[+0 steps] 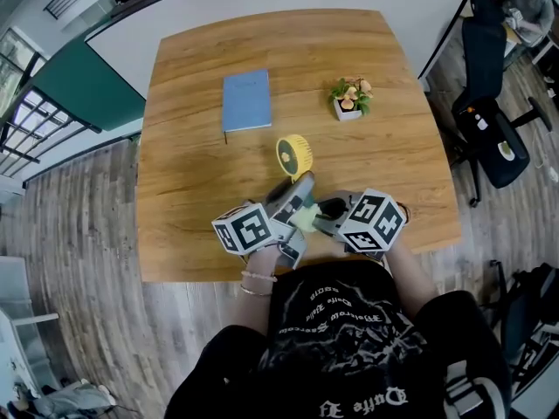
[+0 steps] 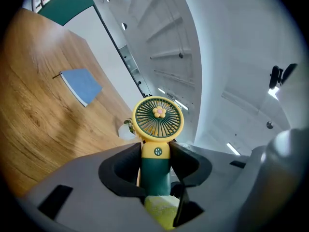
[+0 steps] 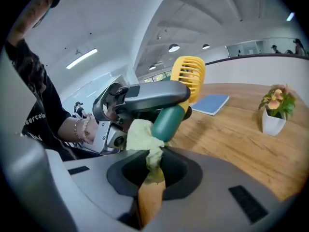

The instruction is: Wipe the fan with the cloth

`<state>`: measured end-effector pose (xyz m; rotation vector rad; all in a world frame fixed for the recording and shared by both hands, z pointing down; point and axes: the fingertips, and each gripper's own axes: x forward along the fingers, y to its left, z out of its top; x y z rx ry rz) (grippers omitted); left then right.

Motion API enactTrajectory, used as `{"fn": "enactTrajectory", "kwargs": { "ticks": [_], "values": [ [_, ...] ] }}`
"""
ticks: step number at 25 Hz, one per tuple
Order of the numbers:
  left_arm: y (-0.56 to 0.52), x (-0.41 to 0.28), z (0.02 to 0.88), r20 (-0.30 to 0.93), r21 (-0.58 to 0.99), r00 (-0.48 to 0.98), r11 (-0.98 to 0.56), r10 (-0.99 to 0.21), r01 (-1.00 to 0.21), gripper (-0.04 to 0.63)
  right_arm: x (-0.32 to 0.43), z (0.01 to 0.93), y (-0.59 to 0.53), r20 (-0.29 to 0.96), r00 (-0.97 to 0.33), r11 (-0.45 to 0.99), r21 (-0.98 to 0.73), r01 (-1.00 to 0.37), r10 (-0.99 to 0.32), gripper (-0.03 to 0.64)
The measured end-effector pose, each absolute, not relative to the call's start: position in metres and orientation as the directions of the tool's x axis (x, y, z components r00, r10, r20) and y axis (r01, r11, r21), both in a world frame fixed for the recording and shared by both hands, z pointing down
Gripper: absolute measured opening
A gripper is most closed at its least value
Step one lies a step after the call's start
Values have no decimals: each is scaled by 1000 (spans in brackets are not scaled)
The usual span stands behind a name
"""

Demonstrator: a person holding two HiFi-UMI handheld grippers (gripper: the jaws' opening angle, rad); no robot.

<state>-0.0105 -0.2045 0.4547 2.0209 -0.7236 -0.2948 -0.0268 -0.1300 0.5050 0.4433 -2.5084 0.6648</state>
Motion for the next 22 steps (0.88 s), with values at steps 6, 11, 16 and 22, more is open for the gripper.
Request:
{"fn": "enactTrajectory", "kwargs": {
  "ticks": [6,11,16,22],
  "values": [
    [-190,5,442,37,826,862,-470,-505,-311,198,-8,510,-137,576,-797,784,-403,-473,-185,61],
    [-190,7,445,50,813,844,-470,-534,-345,198,-3,511,-143,590,-775,707,-448,-548,-226,60],
    [-194,5,439,50,777,820,-493,-571,-391,198,-1,506,-149,580,-772,610,-521,-597,-261,58],
    [-198,7,441,99,716,821,-532,-562,-451,198,8,498,-161,503,-810,442,-679,-586,-301,57]
  ]
}}
